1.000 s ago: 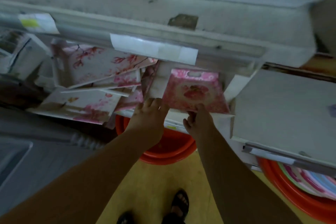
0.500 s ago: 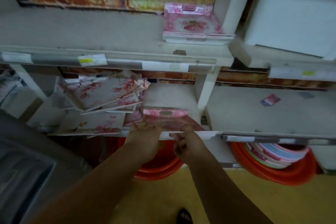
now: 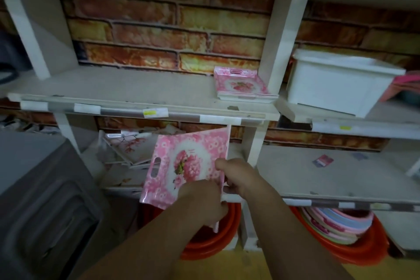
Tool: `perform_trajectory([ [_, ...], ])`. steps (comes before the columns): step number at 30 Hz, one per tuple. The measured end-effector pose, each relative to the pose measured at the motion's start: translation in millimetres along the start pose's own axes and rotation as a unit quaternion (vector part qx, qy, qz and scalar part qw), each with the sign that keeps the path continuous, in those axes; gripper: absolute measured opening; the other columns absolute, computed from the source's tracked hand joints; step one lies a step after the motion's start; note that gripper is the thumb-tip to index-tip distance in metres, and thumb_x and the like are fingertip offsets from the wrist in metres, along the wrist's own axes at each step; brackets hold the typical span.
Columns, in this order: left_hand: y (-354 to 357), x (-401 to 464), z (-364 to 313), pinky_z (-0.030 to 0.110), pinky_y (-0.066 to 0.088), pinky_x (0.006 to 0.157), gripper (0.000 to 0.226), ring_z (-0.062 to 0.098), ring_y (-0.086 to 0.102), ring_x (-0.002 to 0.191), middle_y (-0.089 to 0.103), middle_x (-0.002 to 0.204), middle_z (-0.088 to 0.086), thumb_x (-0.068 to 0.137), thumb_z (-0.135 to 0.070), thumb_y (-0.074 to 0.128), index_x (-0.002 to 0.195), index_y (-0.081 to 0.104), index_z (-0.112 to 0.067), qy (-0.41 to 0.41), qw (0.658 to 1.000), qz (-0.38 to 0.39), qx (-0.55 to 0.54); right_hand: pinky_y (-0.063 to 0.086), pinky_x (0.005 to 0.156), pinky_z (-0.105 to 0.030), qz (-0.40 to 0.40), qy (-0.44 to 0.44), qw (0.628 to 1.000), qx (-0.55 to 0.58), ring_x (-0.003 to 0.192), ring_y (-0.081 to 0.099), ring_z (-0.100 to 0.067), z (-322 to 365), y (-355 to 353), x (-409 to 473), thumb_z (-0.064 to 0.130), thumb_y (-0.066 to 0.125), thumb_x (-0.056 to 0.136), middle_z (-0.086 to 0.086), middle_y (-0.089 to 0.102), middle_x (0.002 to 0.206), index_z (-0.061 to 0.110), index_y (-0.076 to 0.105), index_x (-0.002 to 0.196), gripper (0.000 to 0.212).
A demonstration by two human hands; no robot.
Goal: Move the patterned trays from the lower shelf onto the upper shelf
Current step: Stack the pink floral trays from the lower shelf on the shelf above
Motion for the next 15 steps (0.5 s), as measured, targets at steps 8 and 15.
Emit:
perform_trajectory([
  [8,-17.9,-1.2,6.8,0.036,0.045,0.069,0.046,0.024,0.064,0.088,0.067,0.094,0.004,0.085,-0.060,0.042,0.094,0.064,-0.021,-0.042,0.998,-0.041,0.017,0.049,0.065,-0.042,0.014,-0.192,0.973,-0.124,0.086,0.067,-0.038,47.0,22.0,-34.0,0.032,0.054,0.079,-0.027,0.066,0.102,-0.003,0.064,0.100,0.042],
  [15,-52.8,13.9,0.5,0.031,0.033,0.073,0.042,0.021,0.061,0.100,0.068,0.104,0.001,0.092,-0.048,0.043,0.112,0.063,-0.017,-0.032,0.987,-0.135,0.085,0.048,0.058,-0.028,-0.006,-0.241,0.970,-0.032,0.056,0.063,-0.005,74.6,14.6,-25.6,0.029,0.051,0.085,0.009,0.067,0.061,0.022,0.066,0.077,0.018],
])
Point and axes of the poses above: each hand's wrist, its own x-axis towards the middle knuckle, its own y-axis out of the palm, z = x × y, the point moved 4 cm from there along x, towards the middle knuckle
